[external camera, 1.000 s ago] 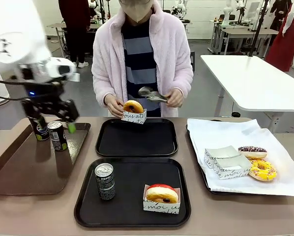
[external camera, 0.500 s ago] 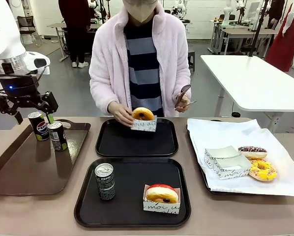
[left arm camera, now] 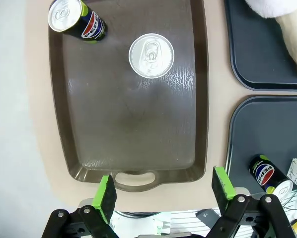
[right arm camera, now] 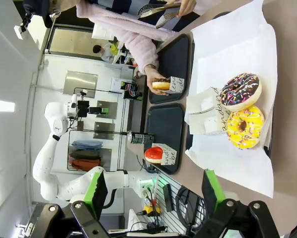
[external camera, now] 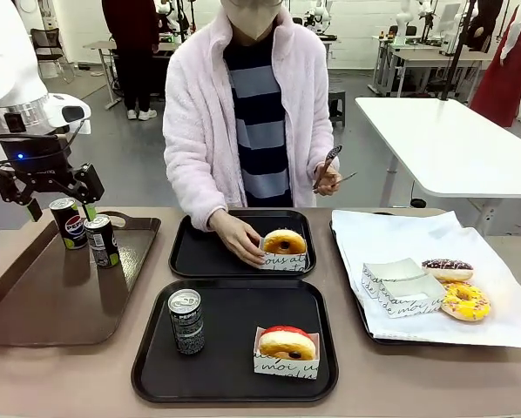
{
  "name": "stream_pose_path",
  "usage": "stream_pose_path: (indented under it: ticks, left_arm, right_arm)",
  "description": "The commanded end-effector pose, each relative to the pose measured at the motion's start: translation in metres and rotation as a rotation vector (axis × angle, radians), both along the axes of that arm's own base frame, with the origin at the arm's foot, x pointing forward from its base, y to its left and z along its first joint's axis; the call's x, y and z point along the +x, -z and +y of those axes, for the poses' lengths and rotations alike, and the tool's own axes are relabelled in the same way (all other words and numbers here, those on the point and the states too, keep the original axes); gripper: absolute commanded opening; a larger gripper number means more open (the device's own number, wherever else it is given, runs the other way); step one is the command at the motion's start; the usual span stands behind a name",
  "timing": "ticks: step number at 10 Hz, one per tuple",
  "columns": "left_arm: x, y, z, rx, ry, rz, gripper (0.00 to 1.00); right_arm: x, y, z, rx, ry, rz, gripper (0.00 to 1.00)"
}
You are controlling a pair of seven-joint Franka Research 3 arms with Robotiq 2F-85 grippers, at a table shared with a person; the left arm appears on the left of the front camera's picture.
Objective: Set up donuts and drinks on trays.
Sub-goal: Pick up one Pepsi coke from the Handle tray and place it on the Flat Tray without a Pepsi coke.
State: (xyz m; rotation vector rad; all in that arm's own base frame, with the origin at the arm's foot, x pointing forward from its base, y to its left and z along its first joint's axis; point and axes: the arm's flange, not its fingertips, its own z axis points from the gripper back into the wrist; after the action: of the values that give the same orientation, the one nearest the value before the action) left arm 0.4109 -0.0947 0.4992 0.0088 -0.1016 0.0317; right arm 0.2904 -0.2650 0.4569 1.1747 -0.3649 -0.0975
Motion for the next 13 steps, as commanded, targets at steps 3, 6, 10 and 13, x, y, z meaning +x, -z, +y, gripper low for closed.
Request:
stream_pose_path:
  ticks: [3,6,10,13]
  left_arm:
    - [0.027,0.02,0.002,-0.069,-0.073,0.024,1.0]
    - [0.067,0.04,0.0,-0.119,-0.153,-0.01,1.0]
    - [0.107,0.065,0.005,-0.049,-0.232,-0.001,1.0]
    - [0.118,0.082,0.007,-0.061,-0.199,0.043,1.0]
  right_arm:
    - [0.001,0.001,0.0,0.002,0.002,-0.01,1.0]
    - [0.001,0.001,0.0,0.002,0.002,-0.01,1.0]
    - [0.001,0.001,0.0,0.002,0.002,-0.01,1.0]
    - [0.001,0.001,0.0,0.002,0.002,-0.01,1.0]
